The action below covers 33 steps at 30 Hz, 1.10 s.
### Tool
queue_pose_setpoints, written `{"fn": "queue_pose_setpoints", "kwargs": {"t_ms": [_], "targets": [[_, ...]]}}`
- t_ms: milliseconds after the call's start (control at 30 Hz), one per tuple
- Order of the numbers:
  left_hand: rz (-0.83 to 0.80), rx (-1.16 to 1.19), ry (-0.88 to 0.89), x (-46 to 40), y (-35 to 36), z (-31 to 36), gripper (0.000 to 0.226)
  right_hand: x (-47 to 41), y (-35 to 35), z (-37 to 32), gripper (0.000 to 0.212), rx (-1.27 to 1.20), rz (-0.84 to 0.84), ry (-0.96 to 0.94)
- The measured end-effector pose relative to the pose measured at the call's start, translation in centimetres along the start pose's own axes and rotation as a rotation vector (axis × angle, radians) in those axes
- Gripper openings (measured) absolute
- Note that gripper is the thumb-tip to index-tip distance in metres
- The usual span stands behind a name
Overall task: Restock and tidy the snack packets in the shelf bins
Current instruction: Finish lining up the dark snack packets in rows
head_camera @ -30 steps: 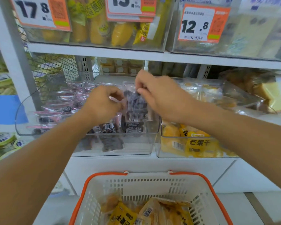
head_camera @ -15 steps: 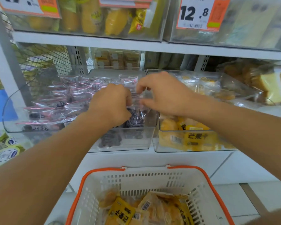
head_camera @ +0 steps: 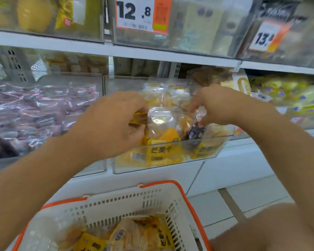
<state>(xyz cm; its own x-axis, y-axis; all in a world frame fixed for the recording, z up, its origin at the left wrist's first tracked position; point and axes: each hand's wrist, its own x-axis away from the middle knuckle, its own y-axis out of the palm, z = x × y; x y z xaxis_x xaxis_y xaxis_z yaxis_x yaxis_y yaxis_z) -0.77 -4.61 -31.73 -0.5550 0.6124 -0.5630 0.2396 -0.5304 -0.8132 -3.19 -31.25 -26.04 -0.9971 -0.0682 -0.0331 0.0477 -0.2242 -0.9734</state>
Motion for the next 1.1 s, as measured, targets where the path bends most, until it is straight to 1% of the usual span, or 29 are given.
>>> {"fn": "queue_pose_setpoints", "kwargs": {"t_ms": [33, 133, 167, 233, 300, 367, 400, 467, 500, 533, 567, 633, 667, 700, 733, 767, 833, 900, 1000, 1067, 1100], "targets": [[-0.040, -0.055, 0.038, -0.1, 0.8, 0.1, 0.027, -0.1, 0.3, 0.2, 0.037, 0.013, 0.010, 0.011], [-0.110, -0.069, 0.030, -0.1, 2.3, -0.2, 0.031, -0.7, 1.0, -0.2, 0.008, 0.040, 0.045, 0.023], [-0.109, -0.063, 0.021, -0.1, 2.5, -0.4, 0.031, -0.9, 1.1, -0.4, 0.006, 0.067, 0.056, 0.023], [-0.085, -0.034, 0.009, -0.1, 2.9, -1.0, 0.028, -1.2, 0.9, -0.5, 0.009, 0.103, 0.065, 0.010], [-0.026, 0.117, -0.030, -0.5, 2.7, -1.3, 0.021, -0.9, -0.4, -0.4, 0.009, 0.025, 0.087, -0.026], [0.076, 0.278, -0.101, -0.9, 1.9, -1.1, 0.019, -0.2, -2.4, -0.5, 0.006, -0.151, 0.196, -0.055], [0.121, 0.327, -0.143, -1.2, 1.2, -1.2, 0.019, 0.4, -3.4, -0.8, 0.005, -0.222, 0.284, -0.081], [0.150, 0.419, -0.221, -1.4, -1.0, -2.1, 0.019, 1.1, -5.0, -1.9, 0.005, -0.290, 0.478, -0.163], [0.128, 0.442, -0.252, -1.2, -2.2, -3.1, 0.022, 1.3, -5.4, -2.8, 0.006, -0.307, 0.561, -0.204], [0.070, 0.422, -0.275, -0.8, -3.6, -4.2, 0.028, 1.2, -5.4, -3.8, 0.008, -0.332, 0.626, -0.242], [-0.036, 0.350, -0.300, -0.1, -4.7, -5.5, 0.033, 0.9, -5.3, -4.9, 0.008, -0.367, 0.662, -0.272], [-0.290, 0.168, -0.364, 1.9, -6.1, -7.6, 0.038, 0.1, -4.6, -7.2, 0.007, -0.434, 0.674, -0.318], [-0.390, 0.095, -0.391, 2.9, -6.2, -8.4, 0.041, -0.3, -4.2, -8.4, 0.007, -0.463, 0.674, -0.341], [-0.445, 0.036, -0.407, 3.8, -6.1, -9.0, 0.042, -0.8, -3.9, -9.4, 0.007, -0.496, 0.677, -0.359], [-0.450, -0.015, -0.393, 4.5, -5.9, -9.6, 0.039, -1.2, -3.7, -10.3, 0.007, -0.534, 0.680, -0.372], [-0.420, -0.051, -0.355, 5.0, -5.6, -10.1, 0.033, -1.6, -3.6, -11.2, 0.006, -0.568, 0.681, -0.383], [-0.351, -0.051, -0.296, 5.4, -5.7, -10.5, 0.018, -2.2, -3.5, -13.0, 0.006, -0.591, 0.678, -0.406], [-0.273, -0.051, -0.291, 5.4, -5.5, -10.8, 0.015, -2.7, -3.6, -14.3, 0.006, -0.553, 0.674, -0.421], [-0.145, -0.016, -0.433, 5.0, -4.8, -10.6, 0.016, -2.9, -4.0, -15.3, 0.007, -0.409, 0.668, -0.509], [-0.102, 0.082, -0.579, 4.5, -4.7, -10.5, 0.028, -3.0, -3.9, -15.8, 0.010, -0.312, 0.556, -0.528], [-0.091, 0.156, -0.644, 4.2, -4.7, -10.6, 0.027, -2.9, -3.5, -16.1, 0.012, -0.241, 0.495, -0.533]]}}
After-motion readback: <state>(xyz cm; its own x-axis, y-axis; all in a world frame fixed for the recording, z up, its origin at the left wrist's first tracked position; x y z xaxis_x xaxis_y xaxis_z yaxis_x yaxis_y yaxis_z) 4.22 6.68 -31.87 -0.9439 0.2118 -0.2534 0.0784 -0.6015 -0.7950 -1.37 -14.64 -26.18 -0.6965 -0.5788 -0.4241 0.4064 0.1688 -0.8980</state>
